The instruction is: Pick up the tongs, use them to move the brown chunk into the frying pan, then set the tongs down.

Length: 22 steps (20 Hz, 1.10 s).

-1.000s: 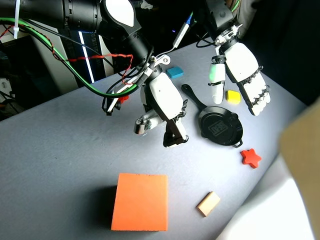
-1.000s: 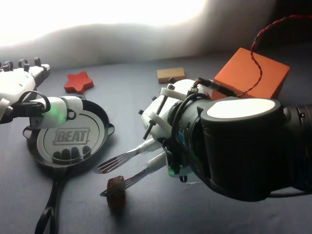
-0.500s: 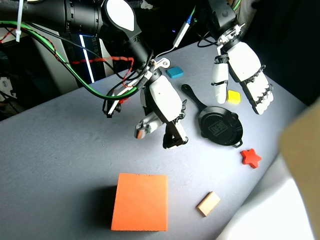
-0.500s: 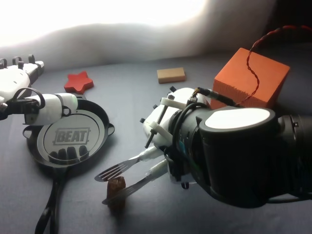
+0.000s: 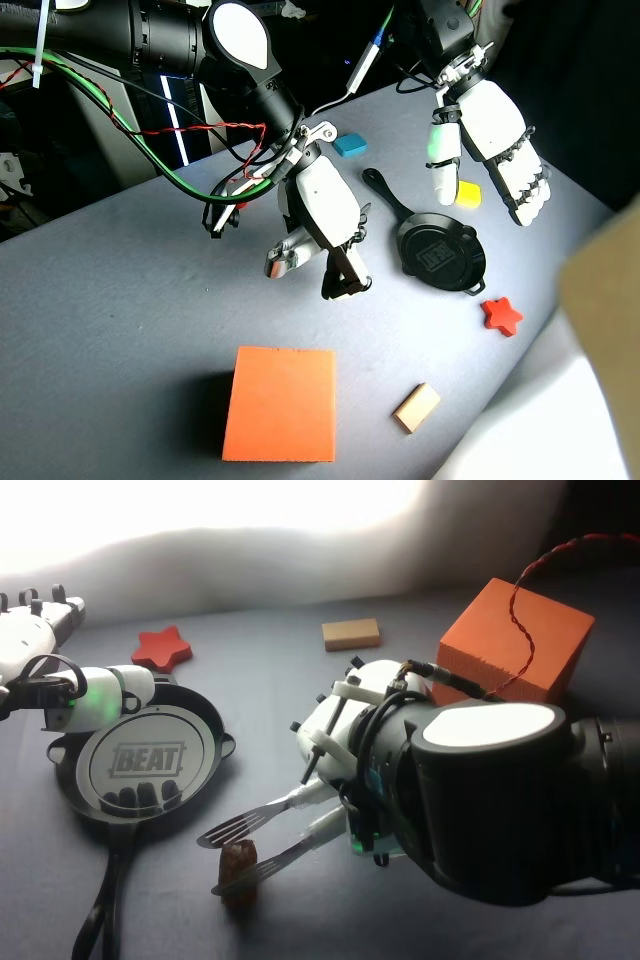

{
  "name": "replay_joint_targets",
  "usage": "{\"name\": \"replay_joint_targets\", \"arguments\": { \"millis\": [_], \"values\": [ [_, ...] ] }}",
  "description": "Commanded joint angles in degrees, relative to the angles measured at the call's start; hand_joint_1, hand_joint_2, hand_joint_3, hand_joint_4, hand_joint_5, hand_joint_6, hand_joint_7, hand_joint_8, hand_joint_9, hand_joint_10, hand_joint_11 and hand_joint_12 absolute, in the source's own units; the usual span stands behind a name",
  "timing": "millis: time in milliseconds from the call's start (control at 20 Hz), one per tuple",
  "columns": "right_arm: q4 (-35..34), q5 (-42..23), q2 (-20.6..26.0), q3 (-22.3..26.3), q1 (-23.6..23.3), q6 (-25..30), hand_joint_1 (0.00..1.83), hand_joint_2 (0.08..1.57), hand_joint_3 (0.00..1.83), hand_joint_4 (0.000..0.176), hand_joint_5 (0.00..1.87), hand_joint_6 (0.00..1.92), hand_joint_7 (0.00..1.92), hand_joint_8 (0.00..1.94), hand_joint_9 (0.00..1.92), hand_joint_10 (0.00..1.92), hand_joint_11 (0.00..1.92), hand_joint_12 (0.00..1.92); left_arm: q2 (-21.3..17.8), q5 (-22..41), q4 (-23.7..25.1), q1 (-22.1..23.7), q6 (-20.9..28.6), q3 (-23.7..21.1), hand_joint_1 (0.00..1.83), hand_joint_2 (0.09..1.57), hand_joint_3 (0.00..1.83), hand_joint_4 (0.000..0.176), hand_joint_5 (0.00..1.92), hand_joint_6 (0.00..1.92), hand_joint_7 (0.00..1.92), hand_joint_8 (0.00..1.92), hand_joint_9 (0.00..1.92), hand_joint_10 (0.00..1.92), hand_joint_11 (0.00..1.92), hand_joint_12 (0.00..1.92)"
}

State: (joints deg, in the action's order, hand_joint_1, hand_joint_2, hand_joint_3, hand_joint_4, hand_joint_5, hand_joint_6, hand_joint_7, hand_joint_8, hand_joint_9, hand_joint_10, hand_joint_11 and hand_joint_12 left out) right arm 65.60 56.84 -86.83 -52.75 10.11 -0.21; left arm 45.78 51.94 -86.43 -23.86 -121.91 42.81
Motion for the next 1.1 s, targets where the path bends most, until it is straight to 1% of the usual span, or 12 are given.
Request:
{"name": "replay_joint_targets", "arguments": {
  "millis": [0, 50, 150, 300, 350, 450, 600, 800, 850, 950, 1000, 1050],
  "values": [
    [4.0, 0.0, 0.4, 0.1, -0.1, -0.3, 0.87, 1.17, 0.0, 0.0, 0.73, 0.0, 0.78, 0.0, 0.73, 0.05, 0.09, 1.41, -0.7, 3.5, 3.8, 0.5, -0.2, 0.2, 0.0, 1.28, 0.0, 0.026, 0.02, 0.0, 0.04, 0.0, 0.04, 0.0, 0.0, 0.09],
    [4.0, 0.0, 0.5, 0.1, 0.1, -0.3, 0.86, 1.17, 0.0, 0.0, 0.72, 0.0, 0.78, 0.0, 0.73, 0.04, 0.09, 1.41, -0.7, 3.5, 3.8, 0.5, -0.2, 0.2, 0.0, 1.28, 0.0, 0.021, 0.03, 0.0, 0.04, 0.0, 0.04, 0.0, 0.0, 0.08],
    [4.1, -0.1, 0.5, -0.1, 0.4, -0.4, 0.88, 1.16, 0.0, 0.0, 0.73, 0.0, 0.78, 0.0, 0.73, 0.05, 0.1, 1.42, -0.7, 3.5, 3.8, 0.4, -0.2, 0.1, 0.0, 1.27, 0.0, 0.022, 0.04, 0.01, 0.05, 0.0, 0.05, 0.0, 0.0, 0.12],
    [4.2, -0.1, 0.0, -1.2, 1.0, -0.4, 0.89, 1.15, 0.0, 0.0, 0.73, 0.0, 0.78, 0.0, 0.74, 0.05, 0.1, 1.42, -0.7, 3.5, 3.8, 0.4, -0.2, 0.2, 0.0, 1.28, 0.0, 0.012, 0.03, 0.0, 0.04, 0.0, 0.04, 0.0, 0.0, 0.07],
    [4.2, -0.3, -0.2, -1.5, 1.2, -0.4, 0.89, 1.15, 0.0, 0.0, 0.72, 0.0, 0.78, 0.0, 0.73, 0.04, 0.1, 1.42, -0.7, 3.5, 3.8, 0.4, -0.3, 0.2, 0.0, 1.27, 0.0, 0.013, 0.05, 0.0, 0.06, 0.0, 0.05, 0.0, 0.0, 0.11],
    [4.2, -0.3, -0.3, -1.7, 1.4, -0.5, 0.89, 1.15, 0.0, 0.0, 0.71, 0.0, 0.76, 0.0, 0.72, 0.04, 0.08, 1.42, -0.7, 3.5, 3.8, 0.2, -0.3, 0.2, 0.0, 1.27, 0.0, 0.02, 0.03, 0.0, 0.04, 0.0, 0.03, 0.01, 0.0, 0.04],
    [4.2, -0.3, -0.7, -1.7, 1.2, -0.7, 0.86, 1.16, 0.0, 0.0, 0.7, 0.0, 0.75, 0.0, 0.71, 0.03, 0.07, 1.42, -0.7, 3.5, 3.8, 0.3, -0.3, 0.0, 0.0, 1.28, 0.0, 0.017, 0.03, 0.0, 0.03, 0.0, 0.03, 0.0, 0.0, 0.04],
    [4.2, -0.6, -1.6, -1.7, 0.7, -1.3, 0.91, 1.17, 0.0, 0.0, 0.77, 0.03, 0.84, 0.03, 0.79, 0.07, 0.11, 1.44, -0.7, 3.5, 3.8, 0.5, -0.4, -0.3, 0.0, 1.27, 0.0, 0.024, 0.01, 0.0, 0.03, 0.0, 0.02, 0.0, 0.01, 0.0],
    [4.2, -0.6, -1.7, -1.7, 0.6, -1.5, 0.95, 1.16, 0.0, 0.0, 0.82, 0.05, 0.89, 0.05, 0.83, 0.09, 0.18, 1.42, -0.7, 3.5, 3.8, 0.6, -0.4, -0.4, 0.0, 1.27, 0.0, 0.019, 0.0, 0.0, 0.0, 0.0, 0.0, 0.0, 0.0, 0.0],
    [4.2, -0.8, -1.9, -1.7, 0.5, -2.1, 0.98, 1.16, 0.0, 0.0, 0.87, 0.07, 0.94, 0.05, 0.86, 0.11, 0.24, 1.4, -0.7, 3.5, 3.8, 0.6, -0.5, -0.4, 0.0, 1.27, 0.0, 0.015, 0.02, 0.01, 0.01, 0.0, 0.01, 0.01, 0.01, 0.0],
    [4.2, -0.8, -2.0, -1.7, 0.5, -2.6, 1.07, 1.17, 0.03, 0.0, 0.84, 0.97, 1.0, 0.05, 0.9, 0.13, 0.32, 1.36, -0.7, 3.5, 3.8, 0.6, -0.5, -0.4, 0.0, 1.27, 0.0, 0.015, 0.03, 0.01, 0.02, 0.01, 0.02, 0.01, 0.01, 0.0],
    [4.2, -0.8, -2.1, -1.7, 0.6, -2.9, 1.09, 1.21, 0.01, 0.0, 0.79, 1.22, 1.02, 0.05, 0.93, 0.15, 0.35, 1.38, -0.7, 3.6, 3.8, 0.6, -0.5, -0.4, 0.0, 1.27, 0.0, 0.016, 0.04, 0.01, 0.03, 0.01, 0.02, 0.01, 0.01, 0.0]
  ]
}}
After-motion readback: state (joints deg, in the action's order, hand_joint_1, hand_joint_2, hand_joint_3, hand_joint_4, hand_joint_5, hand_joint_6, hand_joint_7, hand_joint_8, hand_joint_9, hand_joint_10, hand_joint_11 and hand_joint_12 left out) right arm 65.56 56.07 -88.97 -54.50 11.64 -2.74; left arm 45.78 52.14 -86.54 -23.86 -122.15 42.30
